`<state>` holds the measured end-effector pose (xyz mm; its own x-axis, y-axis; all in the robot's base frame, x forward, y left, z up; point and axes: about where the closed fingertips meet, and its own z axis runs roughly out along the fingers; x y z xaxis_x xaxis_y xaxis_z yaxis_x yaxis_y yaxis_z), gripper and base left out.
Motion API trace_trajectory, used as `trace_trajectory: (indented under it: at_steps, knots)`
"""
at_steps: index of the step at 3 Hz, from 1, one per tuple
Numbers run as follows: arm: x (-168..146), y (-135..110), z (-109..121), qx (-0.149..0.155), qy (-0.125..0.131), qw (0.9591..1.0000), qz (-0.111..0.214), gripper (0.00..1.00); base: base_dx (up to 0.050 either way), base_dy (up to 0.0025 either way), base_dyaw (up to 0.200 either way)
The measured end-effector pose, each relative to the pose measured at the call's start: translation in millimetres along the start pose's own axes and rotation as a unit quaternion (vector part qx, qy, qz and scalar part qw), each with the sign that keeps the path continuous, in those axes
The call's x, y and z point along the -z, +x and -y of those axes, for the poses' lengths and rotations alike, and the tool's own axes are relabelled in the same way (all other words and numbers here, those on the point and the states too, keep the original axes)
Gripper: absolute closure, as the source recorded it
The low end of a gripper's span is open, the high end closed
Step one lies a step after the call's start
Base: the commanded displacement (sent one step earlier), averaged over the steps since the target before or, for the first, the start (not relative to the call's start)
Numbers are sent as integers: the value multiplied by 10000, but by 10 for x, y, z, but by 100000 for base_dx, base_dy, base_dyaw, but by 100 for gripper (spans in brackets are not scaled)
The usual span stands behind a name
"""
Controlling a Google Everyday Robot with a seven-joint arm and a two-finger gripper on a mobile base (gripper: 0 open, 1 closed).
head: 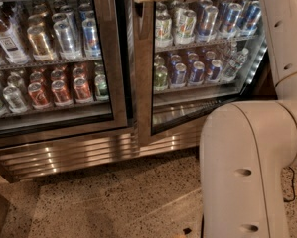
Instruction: Open right fridge door
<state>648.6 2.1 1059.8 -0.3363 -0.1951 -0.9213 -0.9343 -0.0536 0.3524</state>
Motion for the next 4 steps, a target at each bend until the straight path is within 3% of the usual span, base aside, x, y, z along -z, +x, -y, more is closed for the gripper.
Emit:
trace_trajectory:
  at_steps: [1,2,4]
  knots:
    - [-3,-37,-115,-497,-319,9980,202,100,0,0,0]
    - [-11,-25,-185,-667,-495,9963,241,100,0,0,0]
    - [7,-16,-214,-683,-557,9958,227,100,0,0,0]
